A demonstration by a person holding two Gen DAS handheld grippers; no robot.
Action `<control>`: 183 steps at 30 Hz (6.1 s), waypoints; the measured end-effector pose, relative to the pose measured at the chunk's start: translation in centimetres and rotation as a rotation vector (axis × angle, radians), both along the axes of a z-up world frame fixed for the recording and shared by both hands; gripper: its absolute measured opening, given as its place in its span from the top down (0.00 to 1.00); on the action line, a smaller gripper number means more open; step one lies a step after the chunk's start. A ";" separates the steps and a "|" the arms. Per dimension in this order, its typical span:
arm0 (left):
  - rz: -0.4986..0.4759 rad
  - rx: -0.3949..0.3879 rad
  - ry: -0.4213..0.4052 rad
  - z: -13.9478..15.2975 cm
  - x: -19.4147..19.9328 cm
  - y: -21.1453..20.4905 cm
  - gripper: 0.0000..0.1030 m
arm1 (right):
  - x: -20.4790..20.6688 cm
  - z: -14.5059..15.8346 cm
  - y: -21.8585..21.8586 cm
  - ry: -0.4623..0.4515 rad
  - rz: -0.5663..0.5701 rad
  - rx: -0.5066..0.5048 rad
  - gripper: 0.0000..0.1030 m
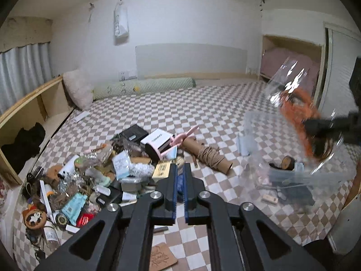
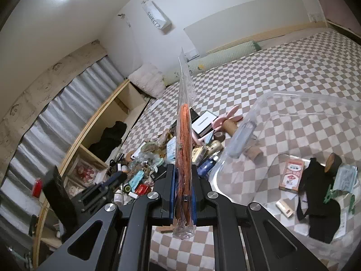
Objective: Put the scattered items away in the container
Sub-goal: 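Carry the cable bag and wooden plaque over to the clear container, then lower the wooden plaque into the container while the right lowers the cable bag, then open the left tool to release the plaque while the right releases the cable bag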
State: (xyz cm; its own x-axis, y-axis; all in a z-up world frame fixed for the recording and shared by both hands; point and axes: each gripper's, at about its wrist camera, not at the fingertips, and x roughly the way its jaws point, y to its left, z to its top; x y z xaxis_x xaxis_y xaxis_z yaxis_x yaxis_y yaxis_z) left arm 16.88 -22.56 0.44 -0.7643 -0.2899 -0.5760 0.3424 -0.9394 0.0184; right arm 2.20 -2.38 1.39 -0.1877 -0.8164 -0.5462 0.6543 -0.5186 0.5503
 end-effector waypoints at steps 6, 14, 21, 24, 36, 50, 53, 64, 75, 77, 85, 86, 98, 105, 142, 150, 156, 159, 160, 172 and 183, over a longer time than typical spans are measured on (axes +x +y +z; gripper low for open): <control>0.057 0.031 -0.021 -1.9 0.6 -1.4 0.45 | -1.2 -0.5 0.8 -0.010 -0.015 0.007 0.88; 0.122 0.094 -0.096 -5.1 1.3 -3.4 0.13 | -1.5 -1.9 1.2 -0.038 -0.032 0.016 0.88; 0.186 0.212 -0.213 -10.6 1.2 -4.7 0.12 | -1.8 -2.9 1.7 -0.063 -0.042 0.018 0.88; 0.226 0.286 -0.293 -14.1 1.0 -5.2 0.11 | -1.9 -3.2 1.9 -0.071 -0.047 0.019 0.88; 0.325 0.332 -0.469 -21.6 0.1 -4.2 0.11 | -2.5 -4.0 2.5 -0.095 -0.052 0.010 0.88; 0.457 0.303 -0.481 -24.4 1.0 -4.8 0.09 | -3.0 -4.4 3.5 -0.097 -0.061 0.010 0.88; 0.451 0.294 -0.464 -24.3 1.3 -4.6 0.10 | -3.1 -4.5 3.6 -0.102 -0.063 0.006 0.88; 0.350 0.305 -0.402 -23.5 2.1 -4.2 0.23 | -3.1 -4.7 3.5 -0.103 -0.067 0.015 0.88; 0.227 0.252 -0.245 -16.5 0.0 -1.2 0.23 | -3.3 -3.9 4.3 -0.088 -0.087 0.009 0.88; 0.179 0.210 -0.200 -13.8 -0.8 -0.1 0.23 | -3.3 -3.7 4.6 -0.082 -0.094 0.008 0.88; -0.010 0.121 -0.012 -3.6 -3.9 4.7 0.23 | -4.1 -2.0 6.6 -0.035 -0.143 0.008 0.88; -0.030 0.111 0.005 -2.7 -4.2 5.3 0.23 | -4.2 -1.8 7.0 -0.027 -0.151 0.010 0.88; -0.256 0.114 0.050 1.8 -10.5 11.9 0.23 | -6.1 -1.5 12.2 0.069 -0.281 0.132 0.88; -0.330 0.124 0.003 1.1 -14.4 15.2 0.23 | -7.9 -3.4 15.0 0.076 -0.340 0.267 0.88; -0.405 0.180 -0.329 -5.2 -22.9 20.6 0.23 | -9.9 -10.8 14.7 0.015 -0.317 0.667 0.88; -0.417 0.169 -0.312 -5.0 -22.7 21.0 0.23 | -9.9 -11.0 15.1 -0.001 -0.347 0.633 0.88; -0.410 0.160 -0.298 -5.0 -22.5 21.1 0.17 | -9.6 -11.0 15.2 -0.001 -0.347 0.626 0.88; -0.405 0.157 -0.287 -4.9 -22.3 21.0 0.15 | -9.6 -10.9 15.2 -0.003 -0.351 0.617 0.88; -0.404 0.155 -0.286 -4.9 -22.3 21.0 0.15 | -9.6 -10.9 15.3 -0.004 -0.352 0.614 0.88; -0.396 0.142 -0.243 -3.8 -21.1 20.3 0.05 | -9.5 -9.7 15.5 0.005 -0.387 0.562 0.86; -0.358 0.092 -0.139 -0.3 -18.4 19.5 0.00 | -6.4 -5.9 14.8 0.198 -0.440 0.541 0.11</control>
State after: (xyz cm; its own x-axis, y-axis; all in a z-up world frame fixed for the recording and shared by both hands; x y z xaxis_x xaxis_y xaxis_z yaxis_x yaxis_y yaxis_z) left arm -1.57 -3.10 0.15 -0.7208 0.0384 -0.6921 -0.0071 -0.9988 -0.0480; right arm -4.18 12.38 -4.46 -0.5740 -0.2672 -0.7740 0.3834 -0.9229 0.0343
